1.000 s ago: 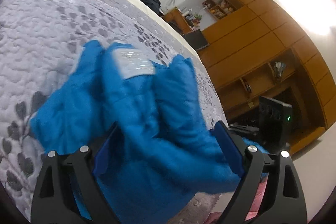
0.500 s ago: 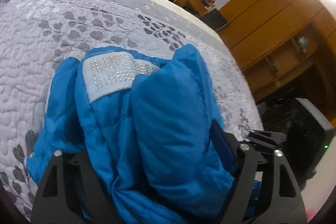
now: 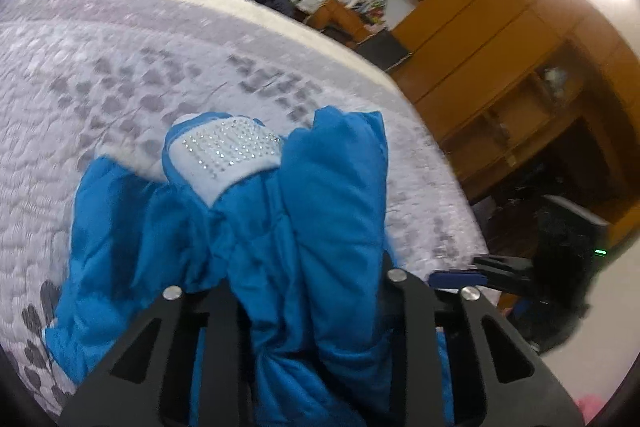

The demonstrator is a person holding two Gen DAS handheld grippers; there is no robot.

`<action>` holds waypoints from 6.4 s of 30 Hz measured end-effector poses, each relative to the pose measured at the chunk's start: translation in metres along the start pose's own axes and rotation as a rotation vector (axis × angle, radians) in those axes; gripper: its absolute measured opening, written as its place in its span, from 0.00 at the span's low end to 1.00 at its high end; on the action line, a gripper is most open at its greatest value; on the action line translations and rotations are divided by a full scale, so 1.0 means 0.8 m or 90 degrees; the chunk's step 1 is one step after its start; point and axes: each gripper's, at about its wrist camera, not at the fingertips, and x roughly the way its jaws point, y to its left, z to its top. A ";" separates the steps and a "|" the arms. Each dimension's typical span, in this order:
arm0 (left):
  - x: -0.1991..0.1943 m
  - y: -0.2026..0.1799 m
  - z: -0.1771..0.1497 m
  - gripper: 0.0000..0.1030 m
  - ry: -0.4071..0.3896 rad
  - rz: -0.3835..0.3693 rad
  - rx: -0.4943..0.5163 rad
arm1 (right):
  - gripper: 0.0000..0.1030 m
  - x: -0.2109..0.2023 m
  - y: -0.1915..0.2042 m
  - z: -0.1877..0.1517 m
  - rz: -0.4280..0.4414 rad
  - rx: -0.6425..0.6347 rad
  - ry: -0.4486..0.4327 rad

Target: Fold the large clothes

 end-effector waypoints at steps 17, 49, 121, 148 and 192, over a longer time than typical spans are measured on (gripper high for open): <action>-0.080 0.062 -0.027 0.22 -0.053 -0.067 -0.013 | 0.59 0.025 0.053 0.010 0.032 -0.064 0.032; -0.152 -0.031 -0.133 0.27 -0.042 0.094 0.015 | 0.67 0.044 0.050 -0.002 0.038 -0.041 0.030; -0.048 0.126 -0.087 0.98 0.010 -0.079 -0.112 | 0.82 0.140 -0.065 0.008 0.313 0.160 0.059; 0.183 -0.029 0.022 0.81 0.078 -0.152 -0.049 | 0.53 -0.025 -0.264 0.030 0.198 0.225 -0.049; 0.010 -0.200 -0.102 0.97 -0.072 0.318 0.115 | 0.96 -0.125 -0.148 -0.096 -0.261 0.175 -0.141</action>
